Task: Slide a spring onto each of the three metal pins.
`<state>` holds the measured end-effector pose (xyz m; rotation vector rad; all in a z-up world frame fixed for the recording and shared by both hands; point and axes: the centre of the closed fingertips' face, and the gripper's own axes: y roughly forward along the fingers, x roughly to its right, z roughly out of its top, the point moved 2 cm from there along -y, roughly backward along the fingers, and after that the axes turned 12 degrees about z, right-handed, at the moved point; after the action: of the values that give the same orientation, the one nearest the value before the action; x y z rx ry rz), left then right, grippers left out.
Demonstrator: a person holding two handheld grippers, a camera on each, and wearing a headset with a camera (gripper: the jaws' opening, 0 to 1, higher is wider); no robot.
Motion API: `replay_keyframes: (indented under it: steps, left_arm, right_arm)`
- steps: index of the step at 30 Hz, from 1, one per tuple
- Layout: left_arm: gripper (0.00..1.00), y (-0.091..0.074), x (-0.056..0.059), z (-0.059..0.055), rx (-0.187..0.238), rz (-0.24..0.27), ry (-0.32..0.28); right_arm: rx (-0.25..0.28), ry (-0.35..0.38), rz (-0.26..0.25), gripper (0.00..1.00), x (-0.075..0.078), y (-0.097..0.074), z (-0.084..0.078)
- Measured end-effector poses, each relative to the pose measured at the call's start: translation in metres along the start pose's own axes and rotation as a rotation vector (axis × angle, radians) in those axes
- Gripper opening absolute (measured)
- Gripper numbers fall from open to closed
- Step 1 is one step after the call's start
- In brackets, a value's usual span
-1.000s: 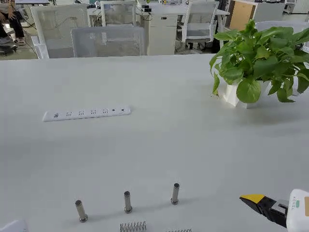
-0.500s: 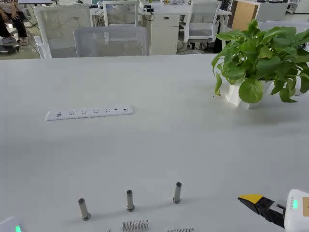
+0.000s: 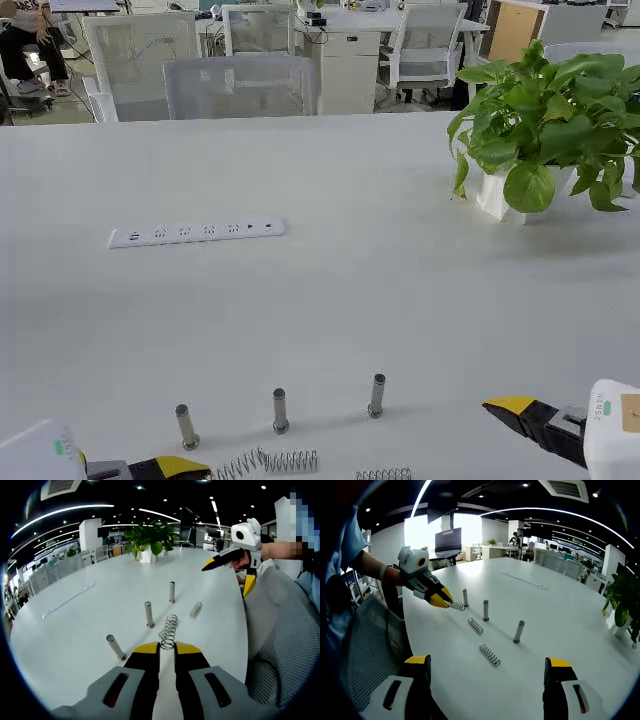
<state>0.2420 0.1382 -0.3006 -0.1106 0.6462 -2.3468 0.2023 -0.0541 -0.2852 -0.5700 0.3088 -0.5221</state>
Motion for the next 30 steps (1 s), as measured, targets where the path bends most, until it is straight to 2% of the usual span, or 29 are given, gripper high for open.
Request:
replay_keyframes:
  steps: [6,9,15,23,25,27,28,29,30]
  left_arm:
    - [0.07,-0.004,0.015,0.021,0.053,-0.028,0.008]
    - [0.07,-0.006,0.023,0.031,0.075,-0.049,0.012]
    - [0.07,-0.006,0.037,0.043,0.112,-0.087,0.007]
    - [0.07,-0.007,0.051,0.049,0.128,-0.136,0.01]
    - [0.07,-0.009,0.055,0.05,0.135,-0.148,0.01]
    - [0.07,-0.01,0.059,0.05,0.137,-0.169,0.004]
    - [0.07,-0.011,0.061,0.049,0.134,-0.182,0.006]
    - [0.07,-0.012,0.063,0.048,0.129,-0.194,0.014]
    - [0.07,-0.013,0.064,0.048,0.128,-0.199,0.017]
  right_arm:
    - [0.042,0.017,0.041,0.92,-0.005,0.005,0.012]
    - [0.057,0.027,0.068,0.87,-0.009,0.007,0.018]
    - [0.109,0.056,0.132,0.79,-0.017,0.01,0.031]
    - [0.19,0.117,0.303,0.54,-0.035,0.008,0.049]
    - [0.191,0.126,0.336,0.48,-0.037,0.008,0.05]
    - [0.184,0.125,0.4,0.43,-0.045,0.009,0.05]
    - [0.183,0.129,0.413,0.42,-0.046,0.009,0.051]
    - [0.168,0.127,0.443,0.4,-0.049,0.009,0.049]
    - [0.157,0.119,0.451,0.38,-0.049,0.009,0.048]
